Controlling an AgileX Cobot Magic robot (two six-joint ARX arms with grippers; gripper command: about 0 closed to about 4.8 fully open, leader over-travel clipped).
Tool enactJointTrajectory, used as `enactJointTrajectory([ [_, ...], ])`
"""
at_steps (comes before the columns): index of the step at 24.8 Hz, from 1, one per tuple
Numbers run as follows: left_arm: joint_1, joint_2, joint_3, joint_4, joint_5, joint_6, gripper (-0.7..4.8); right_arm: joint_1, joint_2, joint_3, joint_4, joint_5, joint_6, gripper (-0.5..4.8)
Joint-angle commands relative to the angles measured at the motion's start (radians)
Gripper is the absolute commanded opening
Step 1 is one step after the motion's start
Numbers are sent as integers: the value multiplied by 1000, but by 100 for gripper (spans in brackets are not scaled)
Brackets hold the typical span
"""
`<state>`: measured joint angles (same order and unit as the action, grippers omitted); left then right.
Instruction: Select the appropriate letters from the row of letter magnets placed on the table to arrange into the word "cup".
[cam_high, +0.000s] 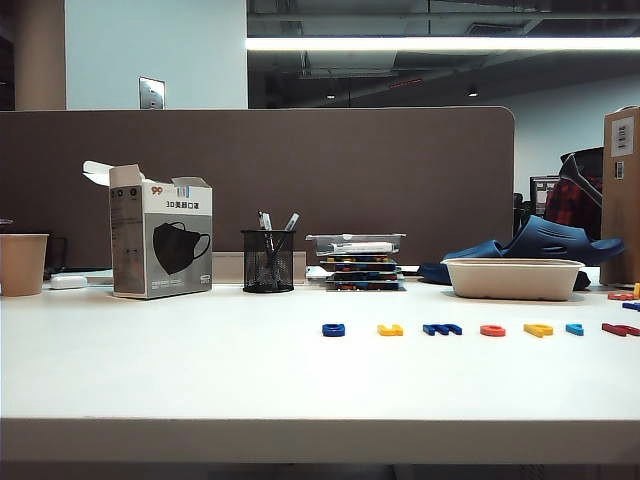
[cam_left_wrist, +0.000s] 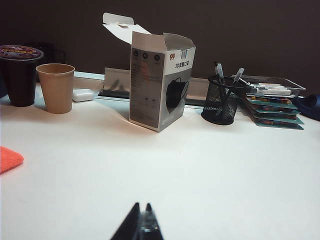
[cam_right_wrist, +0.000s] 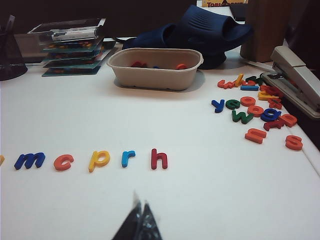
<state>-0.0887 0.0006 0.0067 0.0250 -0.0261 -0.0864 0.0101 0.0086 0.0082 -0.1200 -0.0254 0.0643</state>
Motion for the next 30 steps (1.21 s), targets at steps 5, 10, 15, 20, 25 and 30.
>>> enactJointTrajectory([
  [5, 0, 1, 3, 11, 5, 0, -5, 0, -11, -8, 19, 4, 3, -1],
  [10, -3, 1, 5, 25, 42, 0, -5, 0, -11, -8, 20, 0, 3, -1],
  [15, -3, 1, 52, 10, 73, 0, -5, 0, -11, -8, 19, 0, 3, -1],
  [20, -3, 1, 219, -167, 76, 0, -5, 0, -11, -8, 20, 0, 3, -1],
  [25, -3, 10, 401, -351, 118, 0, -5, 0, -11, -8, 20, 0, 3, -1],
  [30, -3, 80, 612, -544, 164, 0, -5, 0, -11, -8, 20, 0, 3, -1],
])
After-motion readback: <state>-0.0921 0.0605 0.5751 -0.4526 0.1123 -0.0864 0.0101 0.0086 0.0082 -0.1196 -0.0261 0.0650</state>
